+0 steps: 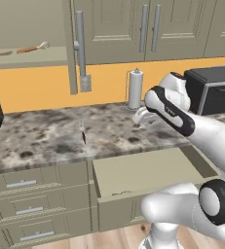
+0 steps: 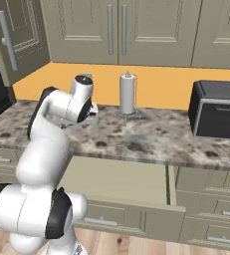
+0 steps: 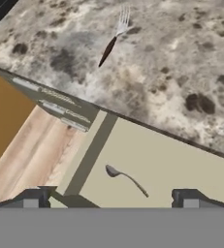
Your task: Organize the utensils by type. Pick up the wooden spoons from the counter and place them in the open cabinet. Then pick up the metallic utensils from the counter and place them in the open drawer.
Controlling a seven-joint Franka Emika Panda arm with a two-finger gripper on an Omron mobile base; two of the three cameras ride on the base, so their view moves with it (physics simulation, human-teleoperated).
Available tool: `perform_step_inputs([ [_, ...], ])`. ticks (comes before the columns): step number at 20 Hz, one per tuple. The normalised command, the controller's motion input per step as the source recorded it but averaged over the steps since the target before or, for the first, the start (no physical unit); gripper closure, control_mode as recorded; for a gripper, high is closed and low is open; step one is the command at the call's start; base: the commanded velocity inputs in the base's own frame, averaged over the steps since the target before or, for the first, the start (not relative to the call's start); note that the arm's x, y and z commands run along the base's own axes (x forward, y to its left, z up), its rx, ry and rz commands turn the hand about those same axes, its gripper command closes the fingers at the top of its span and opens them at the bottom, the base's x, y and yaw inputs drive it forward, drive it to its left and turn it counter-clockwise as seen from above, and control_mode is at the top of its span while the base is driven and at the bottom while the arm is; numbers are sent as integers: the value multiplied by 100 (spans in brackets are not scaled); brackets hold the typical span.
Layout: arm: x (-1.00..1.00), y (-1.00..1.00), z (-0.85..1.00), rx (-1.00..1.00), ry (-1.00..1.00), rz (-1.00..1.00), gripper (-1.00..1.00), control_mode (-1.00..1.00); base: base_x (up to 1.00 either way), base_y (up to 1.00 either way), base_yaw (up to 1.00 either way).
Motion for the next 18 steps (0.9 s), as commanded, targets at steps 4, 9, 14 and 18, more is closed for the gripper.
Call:
perform_step_inputs([
  [4,0,67,-69,10,-12,-3,-100,-100,0,0,0],
  [9,0,80,-49,1,-8,-1,-100,-100,0,0,0],
  [14,0,53,0,0,-1,0,-100,-100,0,0,0],
  [18,31,50,1,0,0,-2,-100,-100,0,0,0],
])
